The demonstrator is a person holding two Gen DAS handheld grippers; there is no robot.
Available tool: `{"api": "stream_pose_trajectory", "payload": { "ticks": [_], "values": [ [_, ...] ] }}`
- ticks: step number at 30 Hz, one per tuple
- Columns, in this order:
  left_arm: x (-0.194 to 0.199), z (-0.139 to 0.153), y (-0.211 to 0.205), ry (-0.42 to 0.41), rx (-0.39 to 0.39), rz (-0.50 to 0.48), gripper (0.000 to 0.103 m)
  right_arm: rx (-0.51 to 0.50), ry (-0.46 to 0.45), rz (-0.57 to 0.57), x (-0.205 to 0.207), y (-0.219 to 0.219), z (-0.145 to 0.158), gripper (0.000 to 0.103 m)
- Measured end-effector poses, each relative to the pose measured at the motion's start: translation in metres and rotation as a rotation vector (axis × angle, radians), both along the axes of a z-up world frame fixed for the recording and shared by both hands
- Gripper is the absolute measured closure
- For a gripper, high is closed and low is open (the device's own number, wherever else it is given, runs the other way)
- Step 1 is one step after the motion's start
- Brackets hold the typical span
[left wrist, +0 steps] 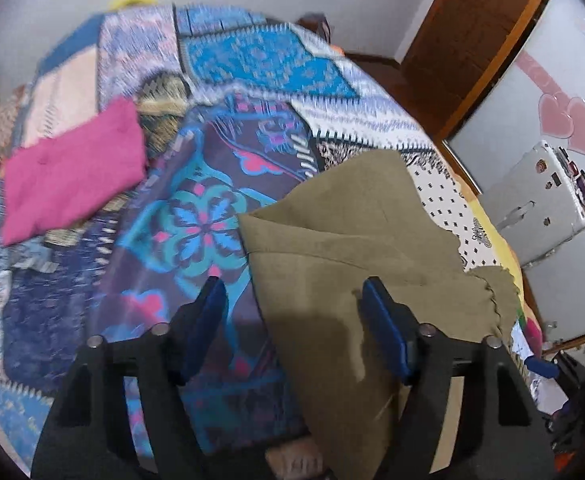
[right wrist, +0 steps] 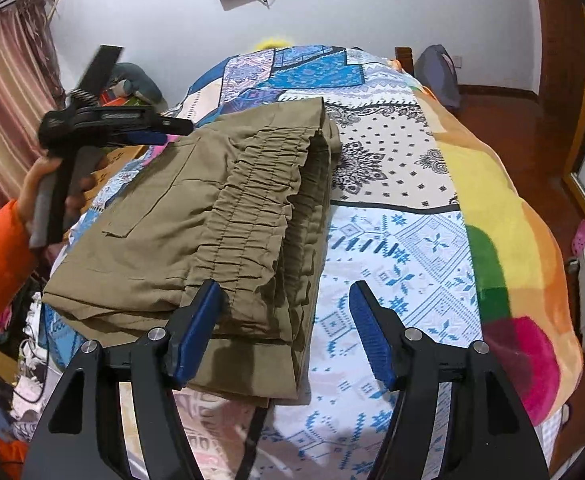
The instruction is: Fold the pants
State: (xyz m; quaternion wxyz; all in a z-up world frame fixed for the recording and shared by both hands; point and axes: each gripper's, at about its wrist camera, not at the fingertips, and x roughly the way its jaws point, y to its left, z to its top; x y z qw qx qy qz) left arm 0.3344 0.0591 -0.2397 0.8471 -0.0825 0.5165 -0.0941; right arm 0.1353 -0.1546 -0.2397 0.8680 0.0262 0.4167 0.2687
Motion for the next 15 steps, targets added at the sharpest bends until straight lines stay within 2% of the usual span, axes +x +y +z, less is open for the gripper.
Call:
{"api": "stream_pose_trajectory", "payload": {
  "ticks": [3, 6, 8, 10, 15],
  "values": [
    [0.017, -0.018, 0.004, 0.044, -0.052, 0.021, 0.034, -0.007, -0.003, 0.002, 0.004, -0.003, -0.001, 0.042],
    [0.022, -0.017, -0.001, 0.006, -0.032, -0.002, 0.039, -0.016, -0.002, -0.005, 0.011, -0.007, -0.002, 0.042],
    [0.024, -0.019, -0.005, -0.011, 0.005, -0.003, 0.057, -0.025, -0.003, -0.012, 0.018, -0.009, -0.004, 0.042],
    [0.024, -0.02, -0.008, -0.031, 0.054, -0.005, 0.069, -0.032, -0.002, -0.021, 0.025, -0.011, -0.005, 0.042],
    [0.018, -0.018, -0.005, -0.044, 0.129, 0.016, 0.085, -0.066, -0.012, -0.05, 0.045, -0.012, -0.009, 0.042]
  ]
}}
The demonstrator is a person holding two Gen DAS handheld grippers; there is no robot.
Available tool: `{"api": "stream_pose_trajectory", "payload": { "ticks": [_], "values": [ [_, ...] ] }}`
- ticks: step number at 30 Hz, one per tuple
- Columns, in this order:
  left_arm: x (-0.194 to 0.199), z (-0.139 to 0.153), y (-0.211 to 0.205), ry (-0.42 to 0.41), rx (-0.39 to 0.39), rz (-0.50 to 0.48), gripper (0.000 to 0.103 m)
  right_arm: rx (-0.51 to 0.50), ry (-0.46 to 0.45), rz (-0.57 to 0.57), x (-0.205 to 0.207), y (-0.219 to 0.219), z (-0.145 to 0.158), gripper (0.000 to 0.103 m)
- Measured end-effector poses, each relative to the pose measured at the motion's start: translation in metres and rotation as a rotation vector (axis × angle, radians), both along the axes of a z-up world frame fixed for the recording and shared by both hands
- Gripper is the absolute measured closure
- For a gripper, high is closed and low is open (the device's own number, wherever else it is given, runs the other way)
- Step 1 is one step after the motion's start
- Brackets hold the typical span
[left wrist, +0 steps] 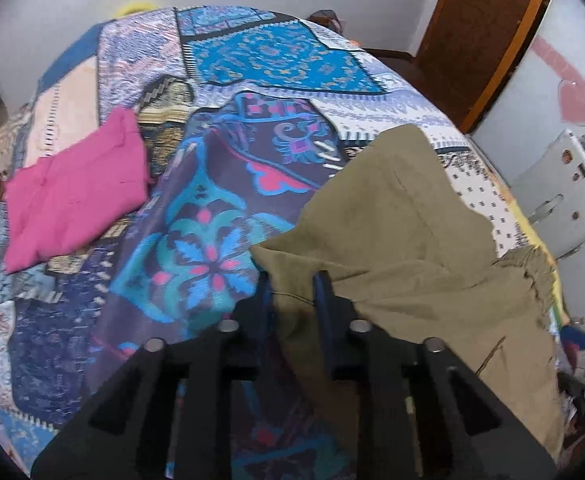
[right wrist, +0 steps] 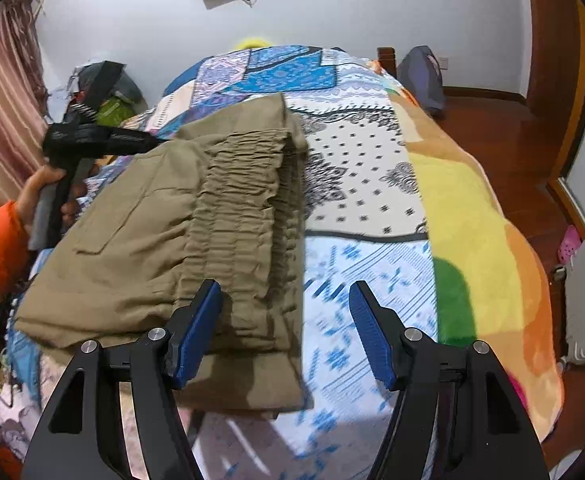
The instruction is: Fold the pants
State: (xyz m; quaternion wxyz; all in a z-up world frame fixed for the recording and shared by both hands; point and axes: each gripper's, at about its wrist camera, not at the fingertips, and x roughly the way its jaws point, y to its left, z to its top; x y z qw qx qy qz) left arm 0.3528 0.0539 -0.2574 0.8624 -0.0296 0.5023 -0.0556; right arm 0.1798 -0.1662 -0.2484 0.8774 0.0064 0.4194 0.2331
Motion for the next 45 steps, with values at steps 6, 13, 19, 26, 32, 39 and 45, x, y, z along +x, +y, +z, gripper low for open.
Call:
{"api": "stream_pose_trajectory", "payload": {
  "ticks": [6, 13, 19, 26, 32, 39, 45],
  "values": [
    [-0.037, 0.001, 0.023, -0.02, 0.049, 0.072, 0.095, -0.031, 0.012, -0.015, 0.025, 0.005, 0.008, 0.042],
    [-0.096, 0.006, 0.043, -0.042, 0.074, 0.132, 0.096, 0.037, -0.034, 0.046, -0.003, 0.02, 0.038, 0.041],
    [-0.146, 0.01, 0.067, -0.023, -0.075, 0.208, 0.096, 0.1, 0.031, 0.123, -0.029, 0.043, 0.028, 0.041],
    [-0.185, 0.008, 0.071, -0.013, -0.105, 0.205, 0.096, 0.049, 0.079, 0.127, -0.037, 0.05, 0.002, 0.041],
    [-0.2, 0.006, 0.076, -0.014, -0.158, 0.206, 0.092, -0.001, 0.039, 0.08, -0.03, 0.046, -0.002, 0.041],
    [-0.21, 0.016, 0.066, -0.012, -0.024, 0.129, 0.088, -0.09, -0.001, 0.016, -0.013, 0.036, -0.002, 0.044],
    [-0.201, 0.053, 0.07, -0.102, -0.05, 0.1, 0.088, -0.056, -0.016, 0.015, -0.01, 0.024, 0.016, 0.048]
  ]
}}
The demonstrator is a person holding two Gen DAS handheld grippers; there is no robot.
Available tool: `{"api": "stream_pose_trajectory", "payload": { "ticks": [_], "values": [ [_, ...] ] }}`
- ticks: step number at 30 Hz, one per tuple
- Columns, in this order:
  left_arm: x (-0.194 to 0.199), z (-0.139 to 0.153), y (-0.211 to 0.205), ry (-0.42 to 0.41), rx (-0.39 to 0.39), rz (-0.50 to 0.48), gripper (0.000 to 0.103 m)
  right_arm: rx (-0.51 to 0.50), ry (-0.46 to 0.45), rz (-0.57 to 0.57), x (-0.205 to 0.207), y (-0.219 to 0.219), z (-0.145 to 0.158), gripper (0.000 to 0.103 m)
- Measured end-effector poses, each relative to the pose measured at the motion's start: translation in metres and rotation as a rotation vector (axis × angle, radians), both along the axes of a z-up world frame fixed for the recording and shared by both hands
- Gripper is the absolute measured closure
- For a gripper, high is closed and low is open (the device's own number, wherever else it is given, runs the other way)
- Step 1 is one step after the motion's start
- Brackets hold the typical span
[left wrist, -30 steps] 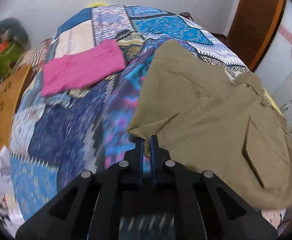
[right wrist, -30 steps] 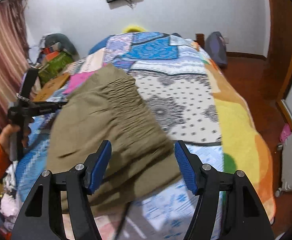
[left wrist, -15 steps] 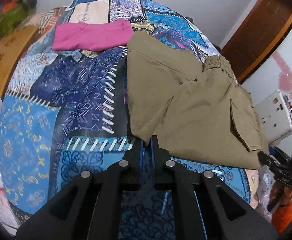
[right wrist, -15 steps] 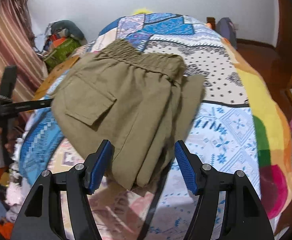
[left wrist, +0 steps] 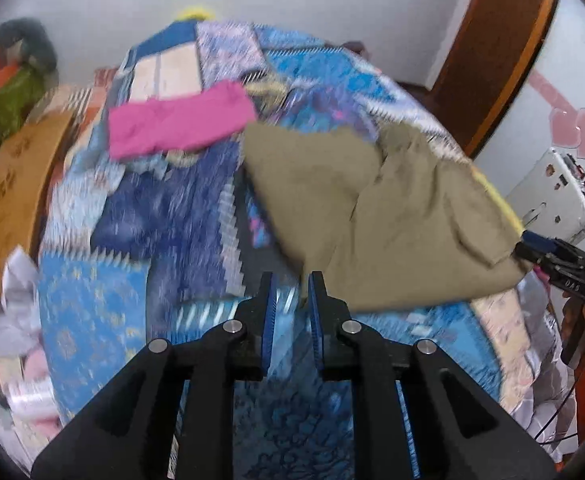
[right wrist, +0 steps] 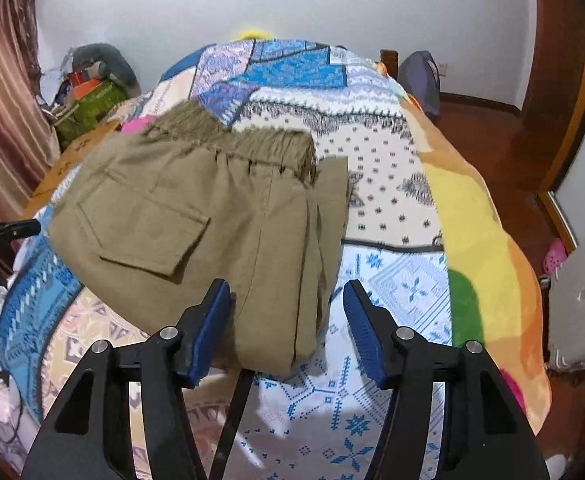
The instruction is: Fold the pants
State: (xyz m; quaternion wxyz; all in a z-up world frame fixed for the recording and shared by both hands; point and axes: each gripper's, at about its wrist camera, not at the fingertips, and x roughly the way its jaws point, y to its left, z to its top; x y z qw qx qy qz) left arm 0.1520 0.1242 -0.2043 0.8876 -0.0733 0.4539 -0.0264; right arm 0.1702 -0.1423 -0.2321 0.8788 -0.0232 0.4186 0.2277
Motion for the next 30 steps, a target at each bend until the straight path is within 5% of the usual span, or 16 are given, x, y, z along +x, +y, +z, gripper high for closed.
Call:
{"api": "stream_pose_trajectory", "payload": {
  "ticks": [3, 5, 10, 16, 30],
  "values": [
    [0.021, 0.013, -0.008, -0.033, 0.006, -0.044, 0.07, 0.004, -0.017, 0.004, 0.005, 0.002, 0.006, 0.048],
    [0.034, 0.014, -0.011, -0.049, 0.014, -0.044, 0.048, 0.011, -0.011, -0.003, 0.012, 0.003, 0.006, 0.048],
    [0.068, -0.013, -0.001, 0.011, -0.007, -0.014, 0.047, 0.023, 0.063, -0.029, 0.034, -0.001, -0.012, 0.047],
    [0.086, -0.05, 0.019, 0.103, -0.104, 0.023, 0.047, 0.118, 0.145, -0.037, 0.051, -0.013, -0.027, 0.034],
    [0.109, -0.051, 0.011, 0.1, -0.226, -0.062, 0.047, 0.254, 0.226, 0.034, 0.081, -0.005, -0.04, 0.041]
  ]
}}
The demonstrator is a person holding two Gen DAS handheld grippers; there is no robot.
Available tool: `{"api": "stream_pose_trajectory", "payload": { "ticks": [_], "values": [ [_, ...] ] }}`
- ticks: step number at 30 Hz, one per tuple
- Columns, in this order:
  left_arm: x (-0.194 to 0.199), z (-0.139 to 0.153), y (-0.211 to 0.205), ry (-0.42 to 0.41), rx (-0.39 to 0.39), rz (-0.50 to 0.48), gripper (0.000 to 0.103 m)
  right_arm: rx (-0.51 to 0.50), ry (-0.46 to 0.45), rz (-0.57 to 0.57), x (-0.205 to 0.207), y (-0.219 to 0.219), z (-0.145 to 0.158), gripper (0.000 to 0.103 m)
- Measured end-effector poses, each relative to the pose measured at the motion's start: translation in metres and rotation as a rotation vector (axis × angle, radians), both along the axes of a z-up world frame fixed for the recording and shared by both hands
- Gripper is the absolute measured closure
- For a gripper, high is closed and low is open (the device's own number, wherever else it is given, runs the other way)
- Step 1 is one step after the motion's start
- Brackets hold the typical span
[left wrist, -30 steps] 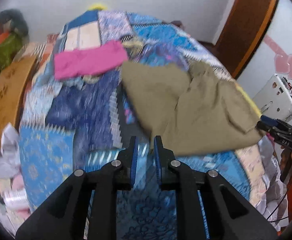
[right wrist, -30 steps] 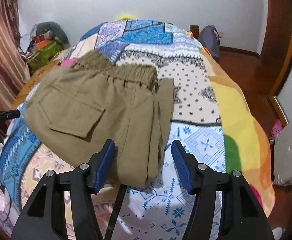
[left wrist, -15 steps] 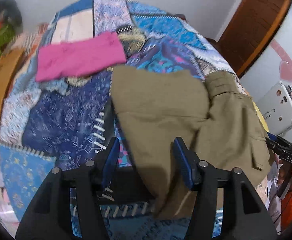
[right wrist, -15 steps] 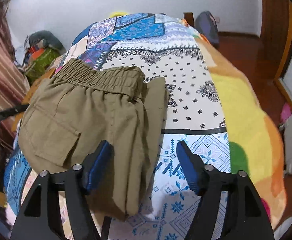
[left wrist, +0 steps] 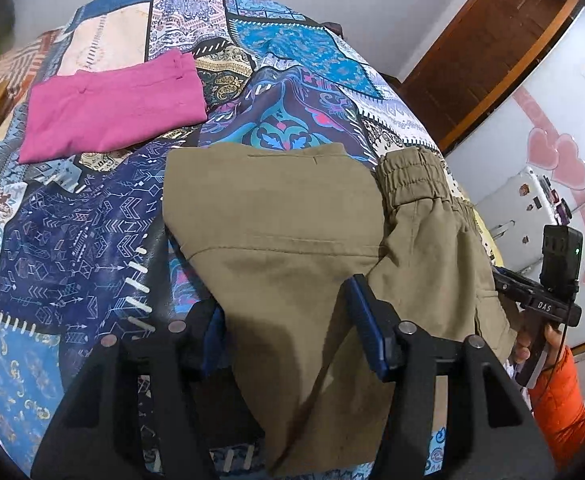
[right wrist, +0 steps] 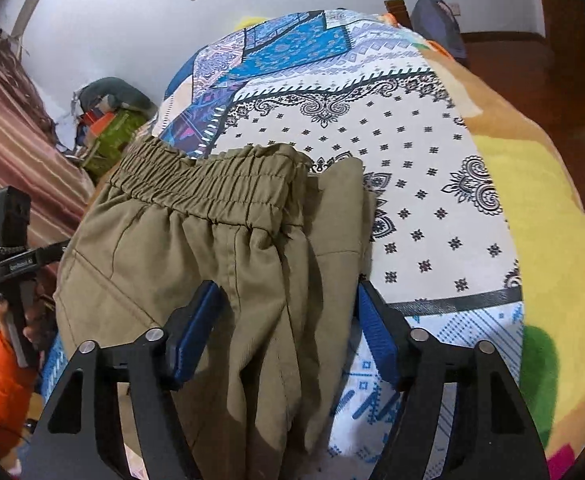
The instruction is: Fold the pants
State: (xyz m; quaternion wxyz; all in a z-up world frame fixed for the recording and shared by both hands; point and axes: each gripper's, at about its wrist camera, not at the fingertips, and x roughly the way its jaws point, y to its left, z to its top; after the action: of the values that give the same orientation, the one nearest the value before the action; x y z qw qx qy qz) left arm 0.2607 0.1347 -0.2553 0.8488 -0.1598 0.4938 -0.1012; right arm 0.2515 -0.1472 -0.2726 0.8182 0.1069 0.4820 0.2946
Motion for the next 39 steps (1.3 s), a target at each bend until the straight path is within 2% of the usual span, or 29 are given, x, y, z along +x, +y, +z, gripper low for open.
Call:
{"api": "stream_pose_trajectory", "payload": {
  "ticks": [3, 6, 11, 15, 16, 17, 19, 21, 22, 23, 25, 29, 39],
  "values": [
    [-0.002, 0.0, 0.006, 0.016, -0.062, -0.002, 0.047, 0.01, 0.015, 0.02, -0.001, -0.002, 0.002, 0.051],
    [-0.009, 0.002, 0.009, 0.026, -0.121, -0.03, 0.047, 0.01, 0.031, 0.042, -0.005, -0.006, 0.004, 0.056],
    [-0.005, -0.003, 0.006, 0.033, -0.123, -0.036, 0.047, 0.005, 0.036, 0.074, -0.01, -0.007, 0.003, 0.055],
    [0.012, -0.009, 0.008, 0.039, -0.174, -0.01, 0.048, 0.046, 0.068, 0.064, 0.0, -0.005, -0.003, 0.053],
    [0.015, -0.01, 0.009, 0.038, -0.184, -0.004, 0.049, 0.05, 0.068, 0.062, 0.001, -0.004, -0.003, 0.053],
    [0.017, -0.01, 0.01, 0.038, -0.183, 0.005, 0.057, 0.054, 0.066, 0.058, 0.003, -0.003, -0.004, 0.054],
    [0.021, -0.01, 0.008, 0.047, -0.148, 0.016, 0.067, 0.055, 0.059, 0.057, 0.004, -0.002, -0.004, 0.056],
    [0.021, -0.007, 0.005, 0.043, -0.118, 0.014, 0.072, 0.054, 0.037, 0.05, 0.003, -0.002, -0.001, 0.067],
    [0.021, -0.006, 0.002, 0.038, -0.1, 0.01, 0.078, 0.049, 0.026, 0.051, 0.003, -0.001, 0.001, 0.071],
    [0.019, -0.003, -0.001, 0.021, -0.073, 0.0, 0.085, 0.038, 0.011, 0.054, 0.002, 0.001, 0.004, 0.075],
    [0.013, 0.008, -0.012, -0.019, 0.004, -0.03, 0.09, 0.006, -0.025, 0.067, 0.001, 0.005, 0.012, 0.082],
    [0.006, 0.023, -0.024, -0.065, 0.097, -0.06, 0.097, -0.049, -0.092, 0.076, 0.0, 0.011, 0.027, 0.091],
    [-0.01, 0.073, -0.049, -0.181, 0.242, -0.139, 0.1, -0.097, -0.17, 0.083, 0.004, 0.018, 0.066, 0.094]
  ]
}}
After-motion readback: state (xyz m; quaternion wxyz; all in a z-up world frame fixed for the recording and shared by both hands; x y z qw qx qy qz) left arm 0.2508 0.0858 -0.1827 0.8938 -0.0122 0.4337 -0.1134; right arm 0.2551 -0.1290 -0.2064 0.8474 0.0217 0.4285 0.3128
